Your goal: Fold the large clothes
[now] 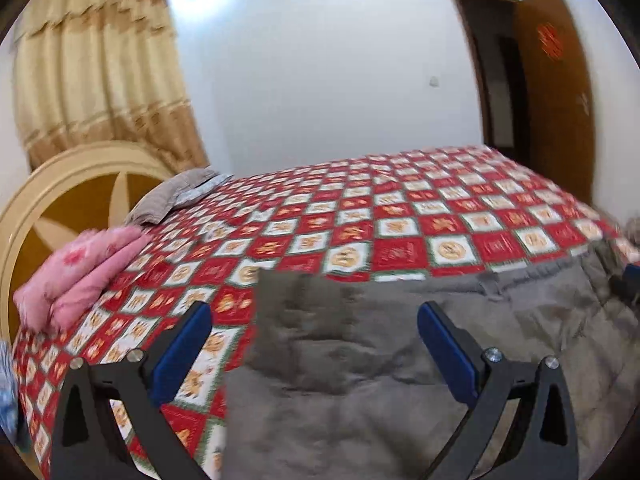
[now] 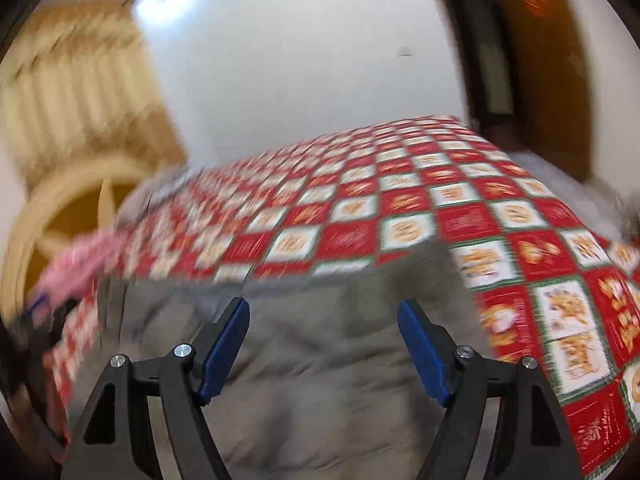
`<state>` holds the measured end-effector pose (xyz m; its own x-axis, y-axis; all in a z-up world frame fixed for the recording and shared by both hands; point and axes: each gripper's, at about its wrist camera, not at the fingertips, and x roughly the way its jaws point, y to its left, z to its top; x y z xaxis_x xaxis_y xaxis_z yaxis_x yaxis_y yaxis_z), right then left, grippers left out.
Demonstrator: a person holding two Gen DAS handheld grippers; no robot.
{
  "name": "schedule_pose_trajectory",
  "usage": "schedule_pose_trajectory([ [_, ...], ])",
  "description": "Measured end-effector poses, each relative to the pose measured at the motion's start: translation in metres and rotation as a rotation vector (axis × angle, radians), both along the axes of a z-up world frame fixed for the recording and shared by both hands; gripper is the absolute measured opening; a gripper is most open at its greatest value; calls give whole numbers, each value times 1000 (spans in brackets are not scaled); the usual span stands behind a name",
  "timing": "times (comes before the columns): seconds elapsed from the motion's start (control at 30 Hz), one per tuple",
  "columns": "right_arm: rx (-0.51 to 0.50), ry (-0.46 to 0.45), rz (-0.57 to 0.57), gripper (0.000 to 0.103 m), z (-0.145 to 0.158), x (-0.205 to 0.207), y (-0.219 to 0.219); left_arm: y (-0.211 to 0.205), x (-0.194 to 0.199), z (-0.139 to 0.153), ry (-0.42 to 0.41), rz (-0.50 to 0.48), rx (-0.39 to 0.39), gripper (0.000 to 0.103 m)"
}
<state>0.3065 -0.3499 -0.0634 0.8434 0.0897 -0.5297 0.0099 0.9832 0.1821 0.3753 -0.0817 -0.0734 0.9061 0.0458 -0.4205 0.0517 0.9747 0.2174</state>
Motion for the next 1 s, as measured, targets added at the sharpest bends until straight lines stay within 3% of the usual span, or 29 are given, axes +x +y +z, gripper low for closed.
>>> schedule_pose_trajectory([
  [0.1,-133,64,75,77,-24,10,41,-31,20,-27,41,-8,135,103],
  [0.17,-199,109,60,77,-39,22,50,-35,39,-44,88,39,181,103],
  [0.27,-227,170,-1,77,-58,40,39,-10,71,-62,221,140,77,103],
  [0.33,-165,186,-27,77,-66,48,21,9,84,-71,286,170,-29,103],
  [0.4,-119,201,-40,77,-74,55,9,14,87,-77,307,167,-66,103],
  [1.0,-146,278,-28,78,-99,77,14,11,93,-106,383,189,-89,103],
])
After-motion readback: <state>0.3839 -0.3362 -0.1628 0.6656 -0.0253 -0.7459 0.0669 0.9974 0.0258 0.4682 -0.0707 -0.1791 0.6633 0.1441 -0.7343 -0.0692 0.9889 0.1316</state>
